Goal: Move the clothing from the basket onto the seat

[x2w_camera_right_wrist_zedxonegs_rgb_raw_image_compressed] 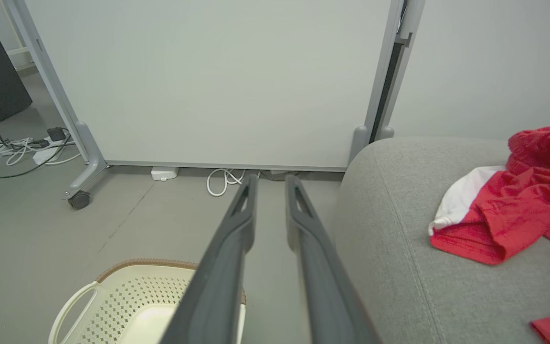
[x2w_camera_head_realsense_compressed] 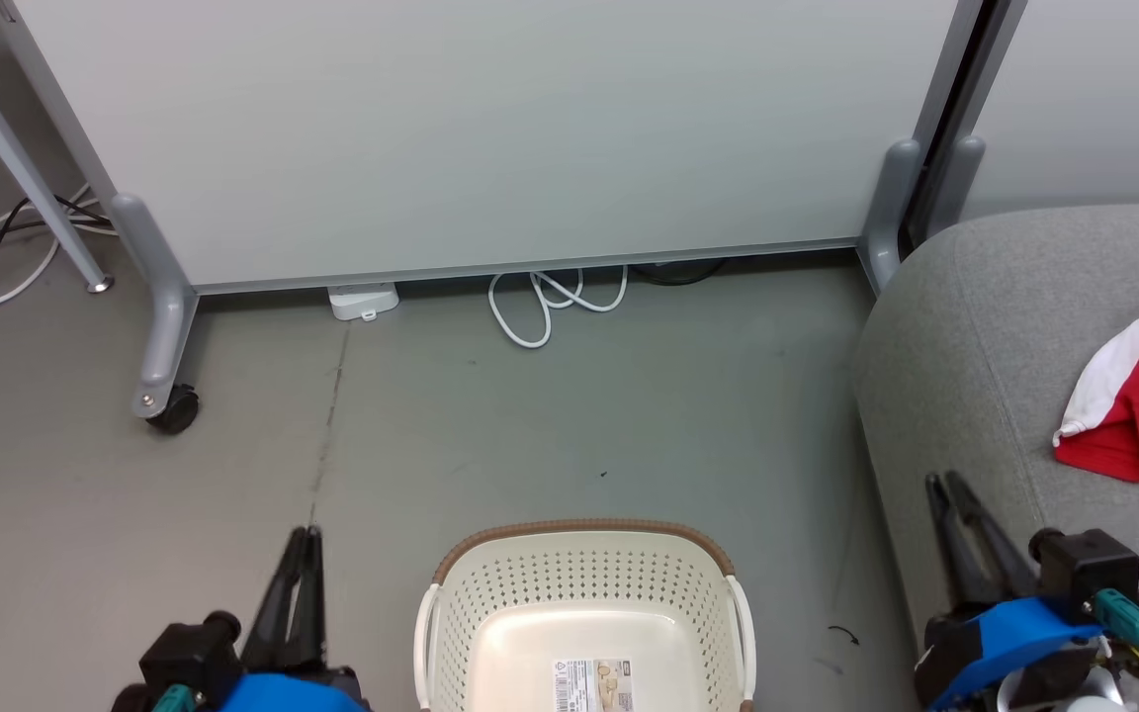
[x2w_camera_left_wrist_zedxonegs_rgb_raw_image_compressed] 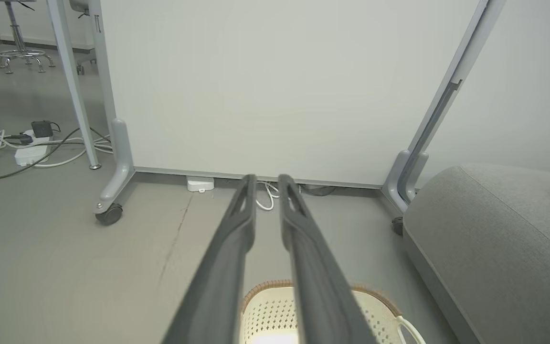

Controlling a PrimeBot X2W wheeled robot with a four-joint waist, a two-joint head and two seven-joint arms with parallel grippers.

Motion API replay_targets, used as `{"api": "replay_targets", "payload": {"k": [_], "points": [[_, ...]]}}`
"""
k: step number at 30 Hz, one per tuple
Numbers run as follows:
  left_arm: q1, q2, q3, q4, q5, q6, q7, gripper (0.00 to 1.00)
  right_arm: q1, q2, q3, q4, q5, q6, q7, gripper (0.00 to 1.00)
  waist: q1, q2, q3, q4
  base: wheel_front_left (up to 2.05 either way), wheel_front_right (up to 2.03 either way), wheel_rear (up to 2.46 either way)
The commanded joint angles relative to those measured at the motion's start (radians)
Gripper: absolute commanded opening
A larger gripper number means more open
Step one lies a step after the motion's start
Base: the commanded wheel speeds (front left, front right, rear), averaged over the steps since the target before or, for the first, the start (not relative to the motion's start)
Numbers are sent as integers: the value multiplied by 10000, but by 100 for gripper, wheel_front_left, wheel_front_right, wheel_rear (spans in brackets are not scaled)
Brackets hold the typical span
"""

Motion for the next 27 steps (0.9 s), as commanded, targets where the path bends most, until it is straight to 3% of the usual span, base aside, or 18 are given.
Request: {"api": "replay_targets", "payload": {"k": [1, 4, 27], "points": [[11, -5, 0, 6, -50, 0, 13, 0, -15, 0, -20, 39, 50, 0, 18, 0, 0, 0, -1, -1, 0, 0, 0], [210, -60, -3, 275, -63, 0, 20, 0, 86, 23, -7, 331, 55, 0, 18, 0, 0, 0, -1, -2, 0, 0, 0], [-185, -28, 468, -28, -4052, -3, 1013, 0, -143, 11, -157, 436, 4603, 1, 580, 0, 0, 0, -66, -114, 0, 0, 0]]}}
